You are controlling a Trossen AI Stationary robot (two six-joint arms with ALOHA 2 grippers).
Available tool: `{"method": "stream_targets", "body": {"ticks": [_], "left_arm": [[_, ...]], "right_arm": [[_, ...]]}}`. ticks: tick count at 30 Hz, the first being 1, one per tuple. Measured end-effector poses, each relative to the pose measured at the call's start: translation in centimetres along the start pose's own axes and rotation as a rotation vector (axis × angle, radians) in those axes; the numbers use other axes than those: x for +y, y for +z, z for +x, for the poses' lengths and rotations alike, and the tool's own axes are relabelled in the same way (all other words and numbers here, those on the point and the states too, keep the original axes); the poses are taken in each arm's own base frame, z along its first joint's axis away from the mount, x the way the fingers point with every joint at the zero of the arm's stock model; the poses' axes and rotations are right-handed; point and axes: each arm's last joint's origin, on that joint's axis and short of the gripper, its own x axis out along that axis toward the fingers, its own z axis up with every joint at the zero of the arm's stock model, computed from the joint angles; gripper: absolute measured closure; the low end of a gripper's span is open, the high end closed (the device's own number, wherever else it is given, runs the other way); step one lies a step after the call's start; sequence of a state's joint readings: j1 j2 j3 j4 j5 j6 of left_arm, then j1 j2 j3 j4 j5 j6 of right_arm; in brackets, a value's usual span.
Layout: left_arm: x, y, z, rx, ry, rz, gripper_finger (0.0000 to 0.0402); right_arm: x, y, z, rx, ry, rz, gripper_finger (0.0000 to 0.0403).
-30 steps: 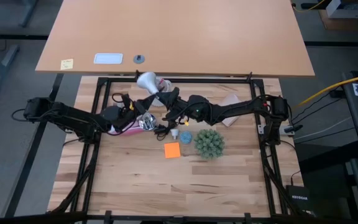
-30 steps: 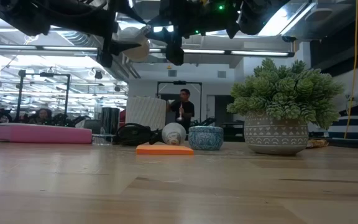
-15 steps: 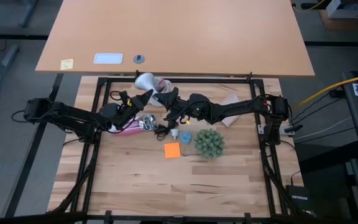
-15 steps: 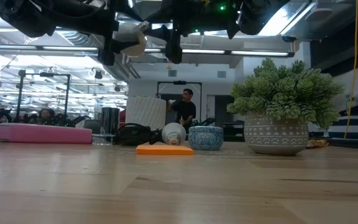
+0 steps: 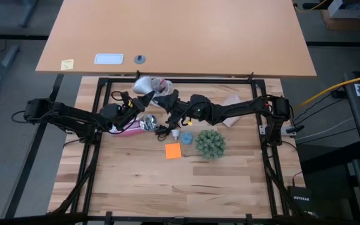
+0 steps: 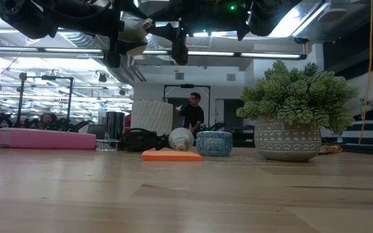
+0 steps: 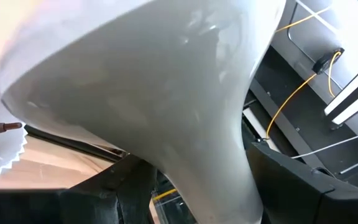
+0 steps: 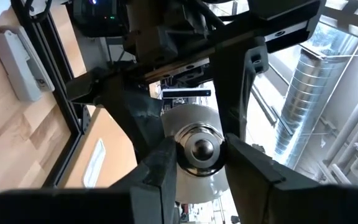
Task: Screw lightbulb
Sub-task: Insert the lightbulb into the silver lamp
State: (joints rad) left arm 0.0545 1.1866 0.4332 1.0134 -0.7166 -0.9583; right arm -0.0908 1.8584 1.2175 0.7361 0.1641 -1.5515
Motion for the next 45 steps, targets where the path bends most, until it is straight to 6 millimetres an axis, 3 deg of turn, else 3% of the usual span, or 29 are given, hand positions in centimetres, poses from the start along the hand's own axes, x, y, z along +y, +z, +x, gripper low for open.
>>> {"method": "stream_targets", "body": {"ticks": [5, 15, 27, 38, 45], "left_arm": [[0.0, 0.0, 0.0, -0.001, -0.001, 0.015, 0.0169], [-0.1, 0.1, 0.0, -0.003, -0.01, 0.025, 0.0248], [-0.7, 0.6, 0.0, -0.055, -0.051, 0.122, 0.0252], [-1.9, 2.0, -0.5, -0.13, -0.093, 0.371, 0.0252], [-3.5, 3.8, -1.9, -0.18, -0.119, 0.625, 0.0252]], "right_arm": [[0.0, 0.0, 0.0, 0.002, 0.001, -0.001, 0.0285], [0.2, 0.0, 0.0, 0.01, 0.007, -0.004, 0.0283], [0.1, -0.2, 0.0, 0.075, -0.003, 0.007, 0.0259], [-0.7, -1.1, -0.2, 0.337, -0.086, 0.03, 0.0261], [-0.7, -3.5, -0.2, 0.559, -0.095, 0.051, 0.0261]]}}
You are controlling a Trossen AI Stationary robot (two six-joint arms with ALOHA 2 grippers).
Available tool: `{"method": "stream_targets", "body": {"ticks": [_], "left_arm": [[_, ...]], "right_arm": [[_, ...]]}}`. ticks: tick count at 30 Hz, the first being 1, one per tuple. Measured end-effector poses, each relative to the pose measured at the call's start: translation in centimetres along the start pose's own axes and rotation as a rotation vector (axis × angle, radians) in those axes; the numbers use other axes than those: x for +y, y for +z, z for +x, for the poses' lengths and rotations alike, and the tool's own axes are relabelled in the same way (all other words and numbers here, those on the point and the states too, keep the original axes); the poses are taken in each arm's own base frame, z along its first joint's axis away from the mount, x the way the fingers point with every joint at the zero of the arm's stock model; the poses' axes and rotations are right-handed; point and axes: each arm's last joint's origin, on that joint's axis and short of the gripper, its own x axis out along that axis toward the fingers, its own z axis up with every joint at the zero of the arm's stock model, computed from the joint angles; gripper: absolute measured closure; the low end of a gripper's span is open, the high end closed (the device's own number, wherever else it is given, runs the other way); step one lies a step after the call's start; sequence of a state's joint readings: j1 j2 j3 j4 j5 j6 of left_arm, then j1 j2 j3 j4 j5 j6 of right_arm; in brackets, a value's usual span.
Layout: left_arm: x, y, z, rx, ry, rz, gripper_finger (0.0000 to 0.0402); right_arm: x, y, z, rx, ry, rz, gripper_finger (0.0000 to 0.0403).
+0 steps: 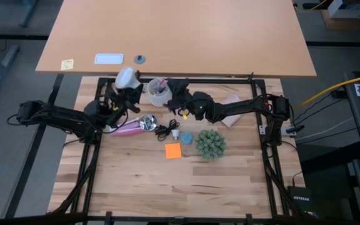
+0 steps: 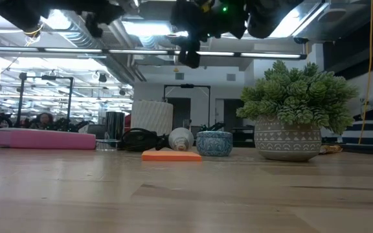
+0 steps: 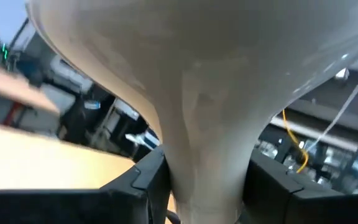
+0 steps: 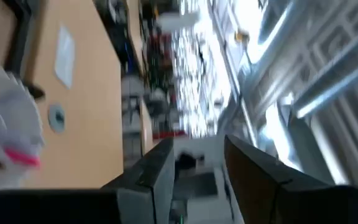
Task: Screw lightbulb
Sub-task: Insert the lightbulb into the silver lamp
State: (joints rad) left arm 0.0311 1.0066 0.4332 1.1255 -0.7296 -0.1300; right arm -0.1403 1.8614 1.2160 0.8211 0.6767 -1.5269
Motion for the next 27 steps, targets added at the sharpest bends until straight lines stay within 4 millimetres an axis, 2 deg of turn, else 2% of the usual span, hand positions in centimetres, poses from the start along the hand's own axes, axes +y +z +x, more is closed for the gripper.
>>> {"method": "stream_targets", "body": {"ticks": [6, 12, 14, 17, 20, 24, 27], "left_arm": [[0.1, 0.9, -1.0, 0.082, -0.021, 0.203, 0.0252], [1.0, 1.9, -2.2, 0.183, -0.023, 0.3, 0.0252], [1.5, 2.0, -2.8, 0.24, -0.017, 0.333, 0.0252], [2.5, 2.0, -3.8, 0.336, 0.006, 0.353, 0.0252], [3.4, 1.4, -4.8, 0.451, 0.037, 0.353, 0.0252], [4.3, -0.1, -6.0, 0.64, 0.052, 0.307, 0.0251], [4.3, -1.1, -6.4, 0.726, 0.048, 0.283, 0.0251]], "right_arm": [[-0.1, -3.7, 2.3, 0.176, -0.031, 0.199, 0.026], [0.3, -6.3, 3.8, 0.165, -0.007, 0.54, 0.026], [0.8, -6.4, 4.0, 0.108, 0.064, 0.708, 0.026], [1.5, -6.0, 3.9, -0.039, 0.258, 0.998, 0.026], [1.7, -5.3, 3.8, -0.181, 0.419, 1.194, 0.026], [1.9, -4.2, 3.1, -0.204, 0.498, 1.334, 0.026], [2.0, -3.0, 2.5, -0.241, 0.54, 1.352, 0.026]]}}
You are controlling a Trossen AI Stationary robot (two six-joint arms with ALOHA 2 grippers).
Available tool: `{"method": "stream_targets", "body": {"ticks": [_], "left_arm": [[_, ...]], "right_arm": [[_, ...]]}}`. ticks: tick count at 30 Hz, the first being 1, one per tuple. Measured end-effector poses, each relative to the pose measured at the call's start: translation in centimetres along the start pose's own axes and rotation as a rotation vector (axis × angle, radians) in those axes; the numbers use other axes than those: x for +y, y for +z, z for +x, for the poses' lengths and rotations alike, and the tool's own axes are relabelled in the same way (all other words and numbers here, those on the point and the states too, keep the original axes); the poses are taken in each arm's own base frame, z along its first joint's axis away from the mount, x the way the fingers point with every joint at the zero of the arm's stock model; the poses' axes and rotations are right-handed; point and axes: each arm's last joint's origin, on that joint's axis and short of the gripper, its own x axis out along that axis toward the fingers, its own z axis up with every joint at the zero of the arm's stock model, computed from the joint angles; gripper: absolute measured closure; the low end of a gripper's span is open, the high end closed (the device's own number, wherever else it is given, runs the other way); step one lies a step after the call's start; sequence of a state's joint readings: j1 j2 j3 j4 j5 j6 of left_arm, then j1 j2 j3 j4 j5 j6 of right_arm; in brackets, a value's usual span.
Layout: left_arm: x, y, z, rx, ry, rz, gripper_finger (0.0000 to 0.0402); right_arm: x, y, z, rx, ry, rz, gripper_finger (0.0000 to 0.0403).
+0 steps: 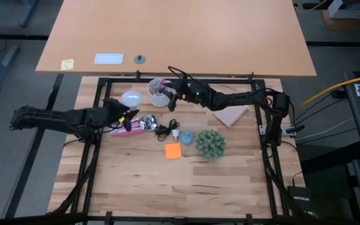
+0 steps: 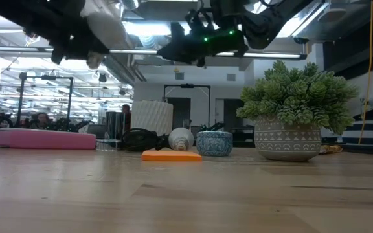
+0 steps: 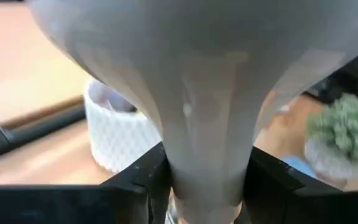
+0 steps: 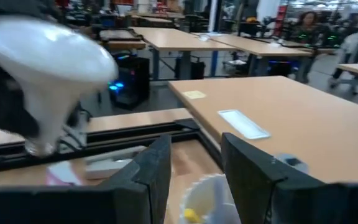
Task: Screw lightbulb
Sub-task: Insert the lightbulb into the silver lamp
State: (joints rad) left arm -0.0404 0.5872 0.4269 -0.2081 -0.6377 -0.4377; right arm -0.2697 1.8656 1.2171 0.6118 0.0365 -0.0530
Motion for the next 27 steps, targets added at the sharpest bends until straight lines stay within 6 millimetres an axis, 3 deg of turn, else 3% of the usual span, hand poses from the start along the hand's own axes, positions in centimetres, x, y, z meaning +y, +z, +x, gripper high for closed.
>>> {"method": "stream_targets", "body": {"ticks": [9, 20, 27], "left_arm": [[-1.2, -3.0, 1.7, -0.01, -0.068, -0.038, 0.0251], [-2.0, -4.2, 3.2, -0.043, -0.082, 0.03, 0.0251], [-2.6, -4.2, 3.8, -0.082, -0.099, 0.091, 0.0251]], "right_arm": [[3.3, 0.1, -0.2, 0.002, 0.087, -0.011, 0.026], [2.3, -0.9, 0.0, 0.065, -0.014, -0.013, 0.026], [1.1, -2.1, 0.6, 0.073, 0.034, 0.0, 0.026]]}}
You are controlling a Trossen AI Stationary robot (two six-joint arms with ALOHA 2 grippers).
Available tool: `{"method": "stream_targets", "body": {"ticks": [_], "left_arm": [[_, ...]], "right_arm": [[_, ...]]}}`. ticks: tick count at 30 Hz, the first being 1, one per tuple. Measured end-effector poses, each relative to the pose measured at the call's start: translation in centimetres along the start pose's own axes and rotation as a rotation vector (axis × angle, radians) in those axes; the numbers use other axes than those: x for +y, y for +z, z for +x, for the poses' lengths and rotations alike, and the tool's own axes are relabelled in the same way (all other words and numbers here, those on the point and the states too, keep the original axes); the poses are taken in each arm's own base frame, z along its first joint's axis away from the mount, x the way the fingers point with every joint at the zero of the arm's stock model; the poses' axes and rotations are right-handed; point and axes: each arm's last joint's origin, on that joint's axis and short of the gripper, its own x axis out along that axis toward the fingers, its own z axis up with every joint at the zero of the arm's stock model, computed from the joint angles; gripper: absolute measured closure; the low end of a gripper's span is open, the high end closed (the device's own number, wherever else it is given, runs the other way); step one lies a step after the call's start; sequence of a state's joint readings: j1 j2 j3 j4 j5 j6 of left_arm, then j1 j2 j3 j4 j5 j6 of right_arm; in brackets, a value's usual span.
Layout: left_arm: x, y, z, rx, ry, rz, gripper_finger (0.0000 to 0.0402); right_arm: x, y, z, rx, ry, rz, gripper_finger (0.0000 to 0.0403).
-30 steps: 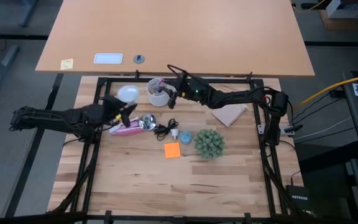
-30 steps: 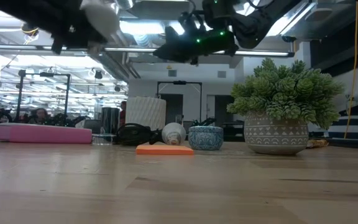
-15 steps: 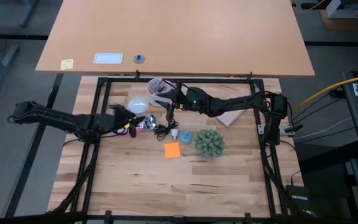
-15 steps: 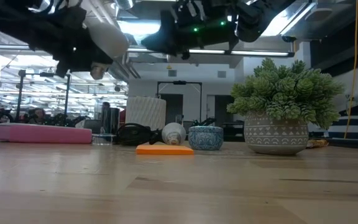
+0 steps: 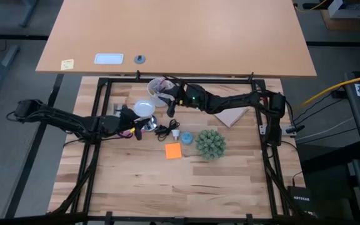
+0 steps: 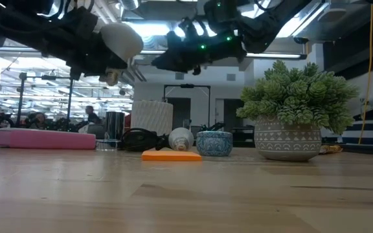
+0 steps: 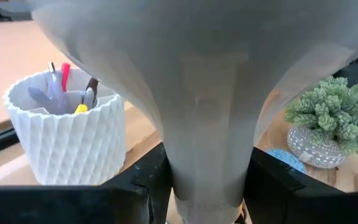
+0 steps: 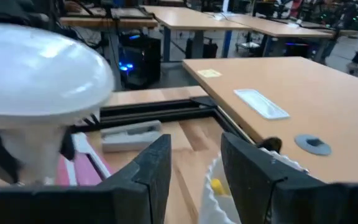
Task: Screw lightbulb
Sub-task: Insert the lightbulb into the silver lamp
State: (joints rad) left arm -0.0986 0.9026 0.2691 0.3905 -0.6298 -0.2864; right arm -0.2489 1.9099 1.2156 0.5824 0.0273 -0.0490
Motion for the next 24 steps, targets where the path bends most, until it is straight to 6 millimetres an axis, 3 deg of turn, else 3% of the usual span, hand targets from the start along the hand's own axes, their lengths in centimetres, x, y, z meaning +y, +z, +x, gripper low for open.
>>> {"method": "stream_targets", "body": {"ticks": [6, 24], "left_arm": [[-0.1, -0.4, 0.4, 0.015, 0.005, 0.012, 0.0251], [-0.2, -0.7, 0.6, 0.032, 0.012, 0.024, 0.0251]], "right_arm": [[0.6, 0.4, 0.0, -0.05, 0.12, -0.002, 0.026], [2.9, 0.6, -0.2, -0.066, 0.206, -0.018, 0.026]]}}
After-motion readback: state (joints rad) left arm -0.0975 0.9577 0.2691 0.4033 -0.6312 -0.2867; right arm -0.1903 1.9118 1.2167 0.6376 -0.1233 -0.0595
